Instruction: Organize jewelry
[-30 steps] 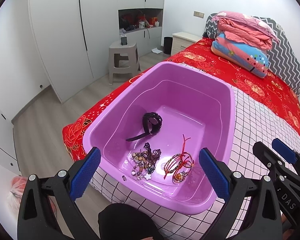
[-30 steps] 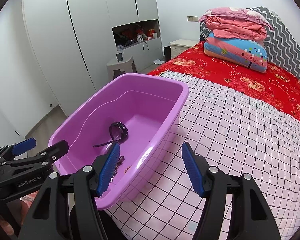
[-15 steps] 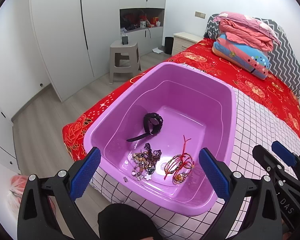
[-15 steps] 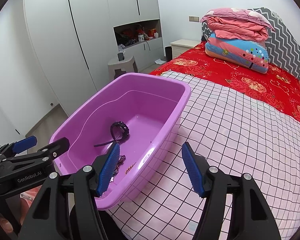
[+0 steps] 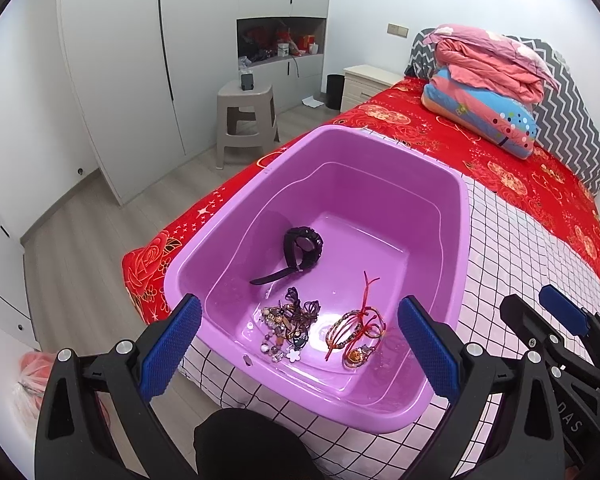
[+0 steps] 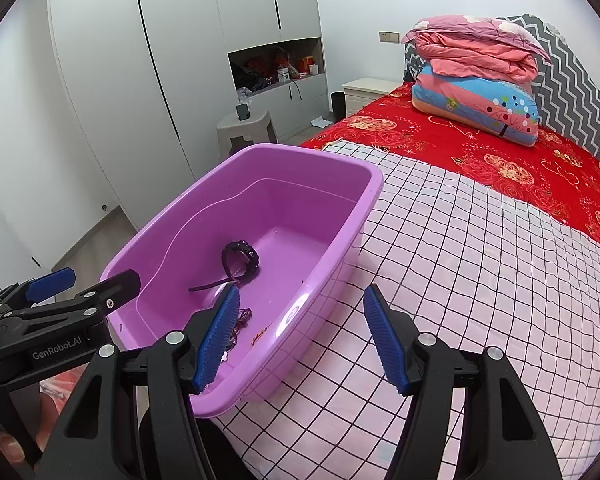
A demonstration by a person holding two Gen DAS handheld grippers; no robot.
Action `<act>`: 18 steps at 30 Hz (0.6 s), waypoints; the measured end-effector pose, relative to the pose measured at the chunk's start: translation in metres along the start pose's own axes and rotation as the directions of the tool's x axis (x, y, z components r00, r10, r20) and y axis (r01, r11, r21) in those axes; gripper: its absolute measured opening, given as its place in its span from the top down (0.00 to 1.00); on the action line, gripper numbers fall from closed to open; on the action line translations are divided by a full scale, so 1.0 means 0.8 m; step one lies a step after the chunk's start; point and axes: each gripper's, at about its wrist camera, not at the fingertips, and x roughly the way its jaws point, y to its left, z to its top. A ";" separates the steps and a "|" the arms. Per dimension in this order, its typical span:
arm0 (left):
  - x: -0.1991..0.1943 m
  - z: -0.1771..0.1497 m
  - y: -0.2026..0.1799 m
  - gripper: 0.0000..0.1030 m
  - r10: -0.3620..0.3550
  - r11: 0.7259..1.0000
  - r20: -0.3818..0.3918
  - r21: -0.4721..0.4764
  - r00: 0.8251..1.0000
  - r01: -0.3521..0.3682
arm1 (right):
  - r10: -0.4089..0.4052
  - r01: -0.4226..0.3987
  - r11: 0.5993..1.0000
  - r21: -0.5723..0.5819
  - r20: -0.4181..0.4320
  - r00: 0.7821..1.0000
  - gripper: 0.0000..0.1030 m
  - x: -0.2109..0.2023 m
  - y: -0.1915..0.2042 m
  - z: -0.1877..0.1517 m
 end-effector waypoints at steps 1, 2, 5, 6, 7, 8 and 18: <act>0.000 0.000 0.000 0.06 -0.004 1.000 0.002 0.000 1.000 0.004 | 0.000 0.000 1.000 0.000 0.000 1.000 0.40 0.000 0.001 0.000; -0.001 0.000 0.001 0.06 -0.012 1.000 0.005 -0.002 1.000 0.012 | 0.001 -0.001 1.000 0.000 0.000 1.000 0.40 0.000 0.000 0.000; -0.002 -0.001 0.004 0.06 -0.037 0.999 0.017 -0.015 0.999 0.038 | 0.001 -0.001 1.000 -0.001 0.001 1.000 0.40 0.000 0.000 0.000; -0.002 -0.001 0.004 0.06 -0.034 0.999 0.018 -0.012 0.999 0.035 | 0.001 -0.001 1.000 0.000 0.000 1.000 0.40 0.001 0.000 0.000; -0.003 -0.001 0.004 0.06 -0.030 0.999 0.019 -0.009 0.999 0.031 | 0.001 -0.001 1.000 0.001 -0.002 1.000 0.40 0.001 0.000 0.000; -0.003 0.000 0.003 0.06 -0.027 1.000 0.017 -0.007 1.000 0.027 | 0.001 -0.001 1.000 0.001 -0.003 1.000 0.40 0.001 0.000 -0.001; 0.005 -0.001 0.001 0.06 0.013 1.000 -0.023 -0.007 1.000 -0.014 | 0.006 -0.006 1.000 0.006 -0.004 1.000 0.40 0.004 -0.002 -0.005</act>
